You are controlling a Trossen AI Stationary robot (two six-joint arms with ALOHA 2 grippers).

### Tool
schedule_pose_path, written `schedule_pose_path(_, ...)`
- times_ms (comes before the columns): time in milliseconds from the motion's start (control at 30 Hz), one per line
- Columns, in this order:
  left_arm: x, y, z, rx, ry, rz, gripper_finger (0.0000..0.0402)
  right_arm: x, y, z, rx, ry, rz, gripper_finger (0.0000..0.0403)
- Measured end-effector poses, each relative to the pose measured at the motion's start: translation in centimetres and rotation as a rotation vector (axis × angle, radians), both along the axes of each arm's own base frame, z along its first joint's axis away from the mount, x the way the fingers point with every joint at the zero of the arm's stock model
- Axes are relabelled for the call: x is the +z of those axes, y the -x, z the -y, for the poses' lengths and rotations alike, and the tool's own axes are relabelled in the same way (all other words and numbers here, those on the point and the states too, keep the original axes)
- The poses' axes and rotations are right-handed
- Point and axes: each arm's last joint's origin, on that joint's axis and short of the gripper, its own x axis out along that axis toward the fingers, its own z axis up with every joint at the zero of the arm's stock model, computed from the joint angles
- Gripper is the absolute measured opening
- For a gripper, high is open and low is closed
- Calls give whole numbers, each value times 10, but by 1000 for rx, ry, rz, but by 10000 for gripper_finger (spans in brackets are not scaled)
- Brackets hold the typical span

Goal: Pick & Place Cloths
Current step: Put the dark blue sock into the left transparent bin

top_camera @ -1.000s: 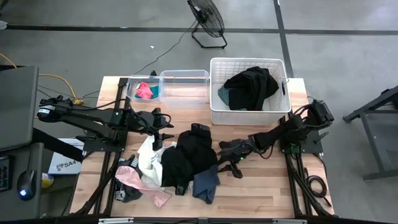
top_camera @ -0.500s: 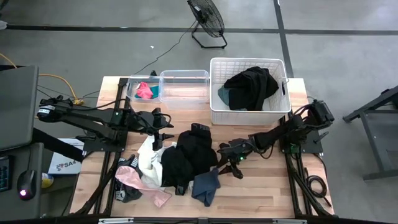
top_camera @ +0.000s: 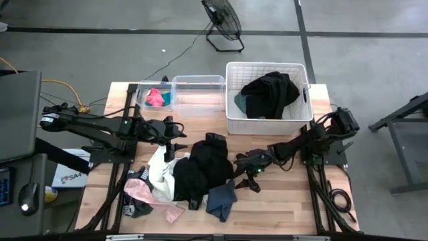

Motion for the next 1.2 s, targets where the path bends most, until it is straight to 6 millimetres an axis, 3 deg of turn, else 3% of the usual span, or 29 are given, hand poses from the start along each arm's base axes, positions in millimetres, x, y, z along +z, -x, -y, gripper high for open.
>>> schedule_pose_path(200,0,0,0,0,0,-1,206,-14,0,-5,36,70,-14,229)
schedule_pose_path(367,-1,0,0,0,0,-5,206,-13,-2,-7,56,209,79,219)
schedule_pose_path(1067,-1,0,0,0,0,-10,206,-26,-9,-16,152,343,125,182)
schedule_pose_path(1200,-1,1,0,0,-1,-12,206,-27,-9,-15,153,348,110,157)
